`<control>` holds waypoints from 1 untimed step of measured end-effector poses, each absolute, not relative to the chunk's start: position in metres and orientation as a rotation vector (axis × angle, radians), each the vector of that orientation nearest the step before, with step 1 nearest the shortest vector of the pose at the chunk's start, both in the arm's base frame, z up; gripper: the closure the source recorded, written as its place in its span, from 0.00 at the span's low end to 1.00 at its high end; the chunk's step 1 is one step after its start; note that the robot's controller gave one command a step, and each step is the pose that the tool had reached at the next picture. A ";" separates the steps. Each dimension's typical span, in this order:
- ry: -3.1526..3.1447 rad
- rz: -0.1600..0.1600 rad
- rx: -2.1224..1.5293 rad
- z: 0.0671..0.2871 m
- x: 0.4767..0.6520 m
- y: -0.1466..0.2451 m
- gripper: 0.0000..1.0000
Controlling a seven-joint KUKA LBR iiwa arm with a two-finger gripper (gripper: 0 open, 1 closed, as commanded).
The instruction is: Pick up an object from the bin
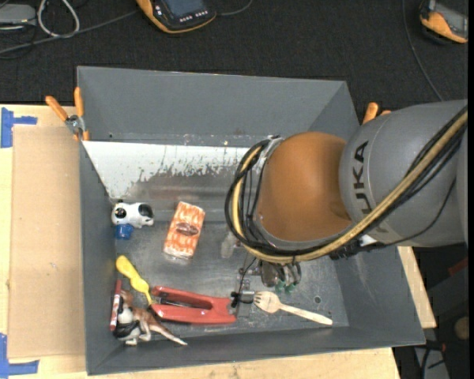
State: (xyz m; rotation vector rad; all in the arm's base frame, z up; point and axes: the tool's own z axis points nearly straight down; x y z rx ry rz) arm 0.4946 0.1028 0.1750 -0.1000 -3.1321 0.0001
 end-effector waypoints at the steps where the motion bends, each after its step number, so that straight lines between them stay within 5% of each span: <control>1: -3.131 0.001 -0.107 0.176 0.495 0.099 0.00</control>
Offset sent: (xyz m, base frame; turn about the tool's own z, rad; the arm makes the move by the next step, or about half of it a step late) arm -0.0193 0.0600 -0.0983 0.0807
